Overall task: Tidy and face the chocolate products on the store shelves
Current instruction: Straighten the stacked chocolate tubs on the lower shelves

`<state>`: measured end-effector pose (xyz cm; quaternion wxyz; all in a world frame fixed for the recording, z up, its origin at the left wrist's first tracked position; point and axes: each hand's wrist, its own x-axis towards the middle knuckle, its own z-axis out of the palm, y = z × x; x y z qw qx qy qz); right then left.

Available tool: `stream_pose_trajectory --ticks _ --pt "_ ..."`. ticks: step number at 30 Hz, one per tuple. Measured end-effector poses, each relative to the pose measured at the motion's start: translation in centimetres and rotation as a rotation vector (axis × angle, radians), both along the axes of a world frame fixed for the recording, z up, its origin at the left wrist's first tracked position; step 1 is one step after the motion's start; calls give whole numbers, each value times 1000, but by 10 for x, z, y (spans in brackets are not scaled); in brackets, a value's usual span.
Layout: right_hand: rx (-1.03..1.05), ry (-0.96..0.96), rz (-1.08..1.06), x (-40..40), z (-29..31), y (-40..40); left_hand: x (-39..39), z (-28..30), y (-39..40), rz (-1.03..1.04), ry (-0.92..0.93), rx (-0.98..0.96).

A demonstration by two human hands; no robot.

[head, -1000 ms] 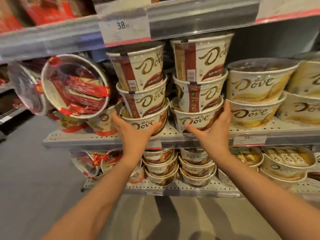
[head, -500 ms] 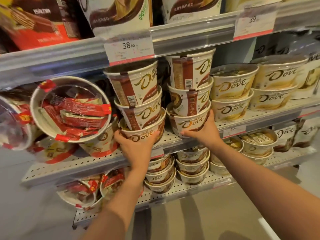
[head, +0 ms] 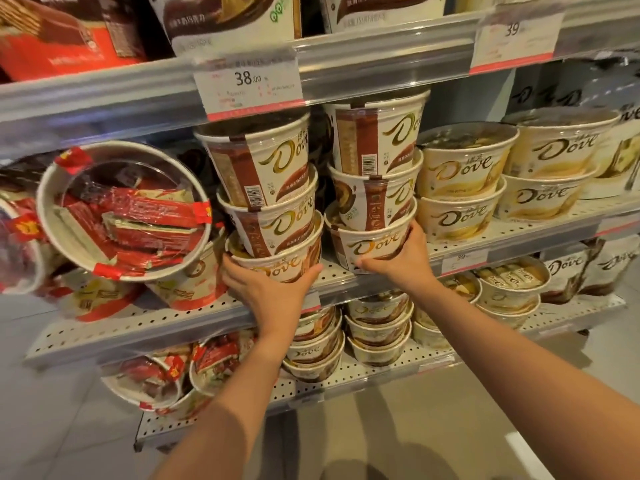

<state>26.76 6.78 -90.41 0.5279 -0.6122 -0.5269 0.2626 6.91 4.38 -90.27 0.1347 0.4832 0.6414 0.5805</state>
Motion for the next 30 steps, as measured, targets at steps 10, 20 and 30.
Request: stream_pose_trajectory --ticks 10,20,30 --pt "-28 21 -26 -3 -4 0 -7 -1 -2 29 26 37" --pt "-97 -140 -253 -29 12 -4 -10 5 -4 -15 -4 -34" --pt "-150 18 28 2 15 11 -15 4 -3 -59 -11 -61"
